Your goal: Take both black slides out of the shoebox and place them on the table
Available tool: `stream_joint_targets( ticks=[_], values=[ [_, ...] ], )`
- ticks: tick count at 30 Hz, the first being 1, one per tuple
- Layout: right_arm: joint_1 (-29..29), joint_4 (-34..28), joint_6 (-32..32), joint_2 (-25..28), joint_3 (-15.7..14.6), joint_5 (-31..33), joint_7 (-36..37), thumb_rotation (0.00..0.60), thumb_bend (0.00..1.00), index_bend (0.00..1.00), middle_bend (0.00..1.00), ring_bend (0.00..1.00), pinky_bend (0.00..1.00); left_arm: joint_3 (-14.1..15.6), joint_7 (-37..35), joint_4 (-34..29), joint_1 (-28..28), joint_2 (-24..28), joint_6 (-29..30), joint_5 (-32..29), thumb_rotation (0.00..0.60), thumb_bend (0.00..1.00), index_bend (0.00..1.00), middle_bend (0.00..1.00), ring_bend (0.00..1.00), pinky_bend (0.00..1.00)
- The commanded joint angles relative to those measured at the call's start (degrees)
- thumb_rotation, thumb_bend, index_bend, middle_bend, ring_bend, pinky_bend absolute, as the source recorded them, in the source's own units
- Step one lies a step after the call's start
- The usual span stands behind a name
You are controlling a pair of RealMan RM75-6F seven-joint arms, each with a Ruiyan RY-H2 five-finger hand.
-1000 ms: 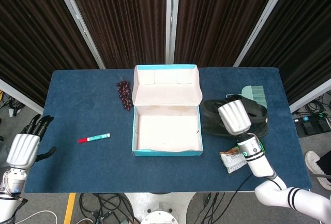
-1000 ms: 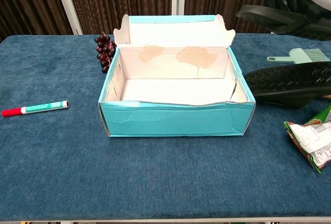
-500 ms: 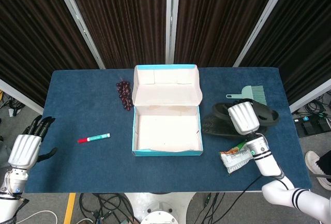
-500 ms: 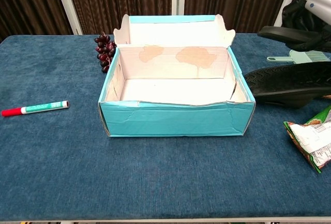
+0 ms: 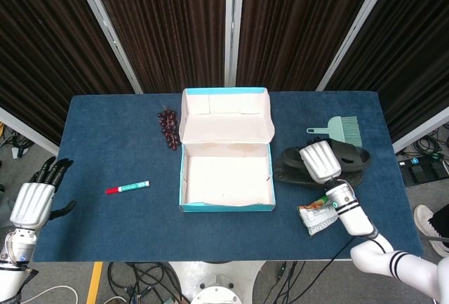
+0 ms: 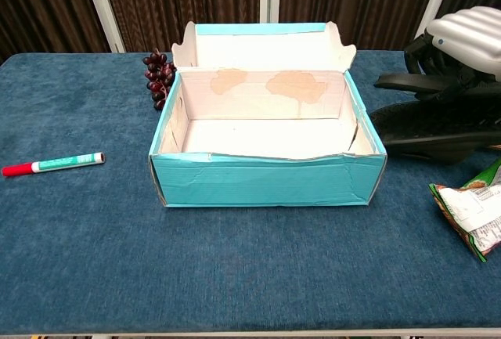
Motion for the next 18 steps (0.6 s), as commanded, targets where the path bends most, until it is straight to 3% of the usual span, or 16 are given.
stream_joint_targets(
  ticks=[1, 10, 18],
  values=[
    [0.20, -1.86, -1.44, 1.46, 0.10, 1.00, -0.07, 0.600, 0.04, 0.48, 0.51, 0.32, 0.27, -0.03, -0.06, 0.00, 0.00, 0.00, 0.09, 0.04, 0.600, 0.19, 0.09, 0.11, 0.03, 0.29],
    [0.00, -6.76, -4.84, 4.68, 0.92, 4.97, -2.20, 0.600, 0.00, 0.23, 0.34, 0.13, 0.14, 0.01, 0.33, -0.52, -0.10, 0.10, 0.27, 0.35, 0.600, 0.19, 0.09, 0.11, 0.03, 0.29],
    [-0.50, -9.07, -2.90, 5.83, 1.67, 4.21, -0.91, 0.600, 0.00, 0.18, 0.32, 0.11, 0.13, -0.09, 0.81, -1.07, -0.28, 0.18, 0.21, 0.37, 0.600, 0.19, 0.09, 0.11, 0.03, 0.29]
  ],
)
